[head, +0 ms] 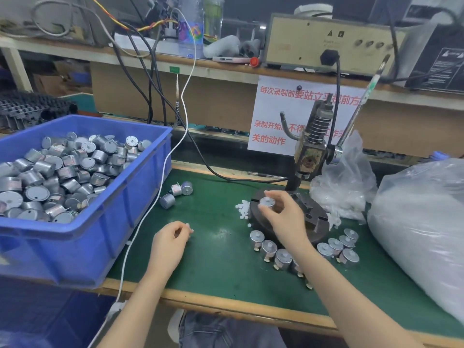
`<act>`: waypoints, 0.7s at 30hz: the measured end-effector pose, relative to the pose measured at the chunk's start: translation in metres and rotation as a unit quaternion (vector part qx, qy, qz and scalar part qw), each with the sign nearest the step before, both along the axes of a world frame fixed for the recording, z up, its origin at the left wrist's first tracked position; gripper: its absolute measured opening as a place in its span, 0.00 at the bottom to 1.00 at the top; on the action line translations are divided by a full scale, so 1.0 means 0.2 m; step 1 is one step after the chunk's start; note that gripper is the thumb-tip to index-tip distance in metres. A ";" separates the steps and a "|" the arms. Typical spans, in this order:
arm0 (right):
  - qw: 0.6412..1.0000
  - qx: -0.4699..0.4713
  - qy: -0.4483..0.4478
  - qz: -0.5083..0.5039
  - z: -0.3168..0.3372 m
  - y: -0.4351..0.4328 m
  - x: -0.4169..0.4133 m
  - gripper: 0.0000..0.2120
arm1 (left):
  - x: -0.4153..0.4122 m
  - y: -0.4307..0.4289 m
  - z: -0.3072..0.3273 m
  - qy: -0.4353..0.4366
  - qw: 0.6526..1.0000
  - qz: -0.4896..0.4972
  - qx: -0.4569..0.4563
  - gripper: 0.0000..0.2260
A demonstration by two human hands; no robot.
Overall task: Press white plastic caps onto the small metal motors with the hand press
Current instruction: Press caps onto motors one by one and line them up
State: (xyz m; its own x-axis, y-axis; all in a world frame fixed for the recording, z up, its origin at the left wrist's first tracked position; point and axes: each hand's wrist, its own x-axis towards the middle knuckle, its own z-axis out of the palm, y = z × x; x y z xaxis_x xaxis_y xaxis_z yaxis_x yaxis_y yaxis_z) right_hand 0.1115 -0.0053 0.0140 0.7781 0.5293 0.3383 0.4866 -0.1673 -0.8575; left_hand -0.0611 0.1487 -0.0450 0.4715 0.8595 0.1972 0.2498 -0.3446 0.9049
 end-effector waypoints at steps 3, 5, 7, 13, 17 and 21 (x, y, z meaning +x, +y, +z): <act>0.997 -0.025 -0.039 -0.064 0.01 -0.06 0.10 0.12 | 0.00 0.00 0.00 0.004 1.000 0.004 0.004 0.11; 0.991 -0.057 -0.069 -0.102 -0.01 -0.09 0.15 0.14 | 0.00 0.00 -0.01 0.009 1.000 0.005 0.007 0.11; 0.983 -0.088 -0.088 -0.133 -0.02 -0.10 0.20 0.17 | 0.00 0.00 -0.01 0.011 1.000 0.005 0.009 0.11; 0.961 -0.172 -0.121 -0.179 -0.01 -0.11 0.30 0.19 | 0.00 0.00 -0.01 0.012 1.000 0.005 0.007 0.11; 0.946 -0.194 -0.166 -0.201 -0.01 -0.06 0.30 0.19 | -0.01 -0.01 -0.01 0.008 1.000 0.006 -0.001 0.11; 0.933 -0.211 -0.184 -0.225 -0.02 -0.02 0.29 0.18 | 0.00 -0.01 -0.01 0.012 1.000 0.007 0.001 0.11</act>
State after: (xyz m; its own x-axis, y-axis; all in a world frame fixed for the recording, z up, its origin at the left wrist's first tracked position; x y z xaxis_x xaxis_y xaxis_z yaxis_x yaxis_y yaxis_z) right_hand 0.1686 -0.0100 0.0102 0.8261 0.3228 0.4620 0.5338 -0.7112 -0.4575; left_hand -0.0612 0.1472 -0.0462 0.4633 0.8659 0.1885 0.2758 -0.3430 0.8979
